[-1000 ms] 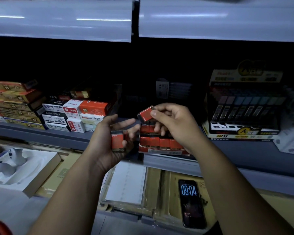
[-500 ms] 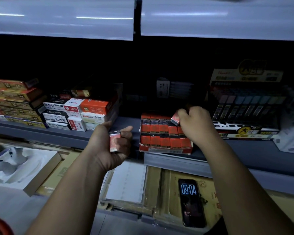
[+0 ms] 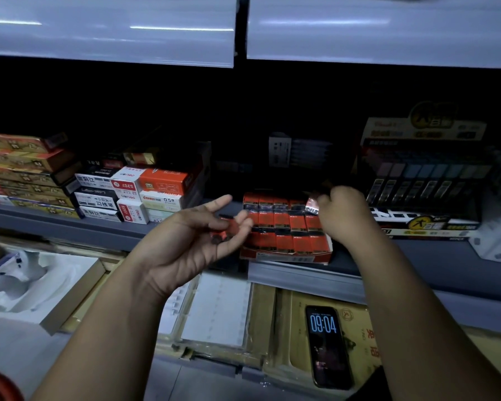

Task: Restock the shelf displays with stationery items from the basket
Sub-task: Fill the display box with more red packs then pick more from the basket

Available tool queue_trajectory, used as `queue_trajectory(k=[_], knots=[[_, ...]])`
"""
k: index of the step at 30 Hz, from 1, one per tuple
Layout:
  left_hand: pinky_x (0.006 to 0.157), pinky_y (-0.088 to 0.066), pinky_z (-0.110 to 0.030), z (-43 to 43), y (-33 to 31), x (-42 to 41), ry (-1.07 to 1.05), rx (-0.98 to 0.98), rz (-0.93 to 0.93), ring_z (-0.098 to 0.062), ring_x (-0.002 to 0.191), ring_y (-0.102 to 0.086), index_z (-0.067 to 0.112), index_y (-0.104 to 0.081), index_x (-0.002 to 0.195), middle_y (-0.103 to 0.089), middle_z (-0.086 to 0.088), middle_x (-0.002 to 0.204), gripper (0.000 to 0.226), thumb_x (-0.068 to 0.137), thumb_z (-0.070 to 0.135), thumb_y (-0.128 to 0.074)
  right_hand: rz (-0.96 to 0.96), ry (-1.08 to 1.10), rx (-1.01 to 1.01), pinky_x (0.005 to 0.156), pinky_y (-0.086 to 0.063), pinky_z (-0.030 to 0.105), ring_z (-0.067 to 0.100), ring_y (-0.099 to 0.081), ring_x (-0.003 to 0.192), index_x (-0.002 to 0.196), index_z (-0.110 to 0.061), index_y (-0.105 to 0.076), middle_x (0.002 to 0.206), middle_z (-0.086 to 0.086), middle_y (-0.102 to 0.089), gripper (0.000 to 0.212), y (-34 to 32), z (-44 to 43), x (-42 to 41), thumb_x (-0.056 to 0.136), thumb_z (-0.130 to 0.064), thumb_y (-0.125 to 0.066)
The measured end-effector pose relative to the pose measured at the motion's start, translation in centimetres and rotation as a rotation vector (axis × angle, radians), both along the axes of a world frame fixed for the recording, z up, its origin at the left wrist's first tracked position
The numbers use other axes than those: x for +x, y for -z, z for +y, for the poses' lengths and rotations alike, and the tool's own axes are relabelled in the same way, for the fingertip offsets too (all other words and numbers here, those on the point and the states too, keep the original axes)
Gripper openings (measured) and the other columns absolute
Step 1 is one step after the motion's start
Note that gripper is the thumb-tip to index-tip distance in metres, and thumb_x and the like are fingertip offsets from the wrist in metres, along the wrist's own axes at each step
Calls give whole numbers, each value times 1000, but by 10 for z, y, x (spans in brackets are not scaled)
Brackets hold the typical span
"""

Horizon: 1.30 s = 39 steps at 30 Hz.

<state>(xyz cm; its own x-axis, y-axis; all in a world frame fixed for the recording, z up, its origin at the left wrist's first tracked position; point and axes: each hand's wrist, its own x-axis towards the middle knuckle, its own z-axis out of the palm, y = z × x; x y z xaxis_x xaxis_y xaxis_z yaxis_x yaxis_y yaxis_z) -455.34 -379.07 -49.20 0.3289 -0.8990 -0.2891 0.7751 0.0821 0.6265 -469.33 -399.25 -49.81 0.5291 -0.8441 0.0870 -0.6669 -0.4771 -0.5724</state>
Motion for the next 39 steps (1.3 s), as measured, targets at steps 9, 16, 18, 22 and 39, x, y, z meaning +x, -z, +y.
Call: queue_trajectory(k=[9,16,18,22,39], knots=[[86,-61,-40,-2,-5,-5,-111,-63,-61,-49,110,-67,2,-45,141,-62,-42,121,46,98,-12,-40,-108,-20,59,53,-39,27,21,-56,64,92,-2,-66,73,8,-57,29,9,-1,4,100,-27,-55],[82,-62,-35,-2,-3,-2,-192,-39,-28,-45,106,-70,1,-47,138,-66,-37,118,41,99,-10,-41,-71,-84,124,77,-54,35,22,-61,82,104,-6,-65,97,14,-67,19,6,-4,-1,91,-20,-64],[82,-63,-38,-3,-3,-2,-192,-32,-43,-46,108,-69,1,-47,138,-66,-36,119,41,99,-11,-41,-85,-82,82,75,-52,33,19,-57,77,108,-4,-65,96,14,-66,21,7,-3,-2,93,-18,-64],[79,-63,-44,-5,0,-4,-167,-5,-124,-44,108,-70,5,-49,136,-68,-32,118,43,97,-12,-43,-91,-79,-43,73,-56,37,23,-62,76,108,-4,-65,88,11,-64,23,6,4,0,95,-22,-59],[82,-63,-37,-4,-3,-6,-181,21,-168,-38,103,-73,-4,-50,131,-70,-32,114,38,95,-10,-39,-632,-414,459,57,-47,23,4,-57,55,96,-15,-67,69,-3,-64,3,-2,62,35,97,-16,-65]])
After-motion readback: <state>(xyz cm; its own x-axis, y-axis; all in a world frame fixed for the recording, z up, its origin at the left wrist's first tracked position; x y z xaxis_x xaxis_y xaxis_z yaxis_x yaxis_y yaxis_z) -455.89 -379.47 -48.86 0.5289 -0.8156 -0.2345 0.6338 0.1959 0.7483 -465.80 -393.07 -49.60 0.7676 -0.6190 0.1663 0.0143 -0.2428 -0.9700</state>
